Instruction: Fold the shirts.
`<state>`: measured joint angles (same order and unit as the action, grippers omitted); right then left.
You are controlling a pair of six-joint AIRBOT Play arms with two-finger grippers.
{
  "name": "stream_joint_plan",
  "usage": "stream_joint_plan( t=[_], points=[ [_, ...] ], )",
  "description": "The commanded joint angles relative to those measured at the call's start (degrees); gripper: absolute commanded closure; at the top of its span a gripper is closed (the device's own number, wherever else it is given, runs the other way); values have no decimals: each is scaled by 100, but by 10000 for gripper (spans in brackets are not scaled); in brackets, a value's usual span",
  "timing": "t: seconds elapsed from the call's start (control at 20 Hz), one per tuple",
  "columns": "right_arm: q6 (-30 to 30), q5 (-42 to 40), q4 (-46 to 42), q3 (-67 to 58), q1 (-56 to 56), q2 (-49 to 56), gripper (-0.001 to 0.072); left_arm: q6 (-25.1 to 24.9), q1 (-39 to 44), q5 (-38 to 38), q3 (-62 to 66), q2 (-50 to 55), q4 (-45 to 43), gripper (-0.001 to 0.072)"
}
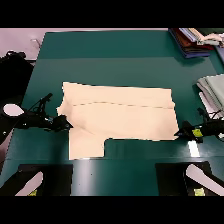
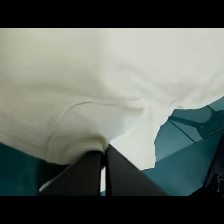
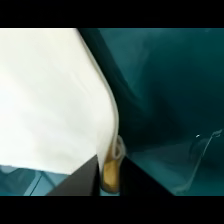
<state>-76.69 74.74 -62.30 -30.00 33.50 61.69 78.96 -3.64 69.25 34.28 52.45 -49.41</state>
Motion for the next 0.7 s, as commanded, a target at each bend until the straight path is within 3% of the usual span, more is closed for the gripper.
stream_joint_plan(
  t=[0.0, 0.2, 0.5, 0.65],
  points=[
    [157, -138, 214, -39, -328, -398, 694, -105, -4, 275, 7, -57, -210, 685],
    [144, 354, -190, -763, -376, -949, 694, 76, -4, 492, 7, -817, -476, 686],
    [17, 1436, -1145, -1405, -378, -2070, 695, 468, -4, 1884, 7, -1904, -463, 686],
    [-70, 1329, -1064, -1410, -378, -2256, 695, 520, -4, 1333, 87, -1803, -459, 686]
  ],
)
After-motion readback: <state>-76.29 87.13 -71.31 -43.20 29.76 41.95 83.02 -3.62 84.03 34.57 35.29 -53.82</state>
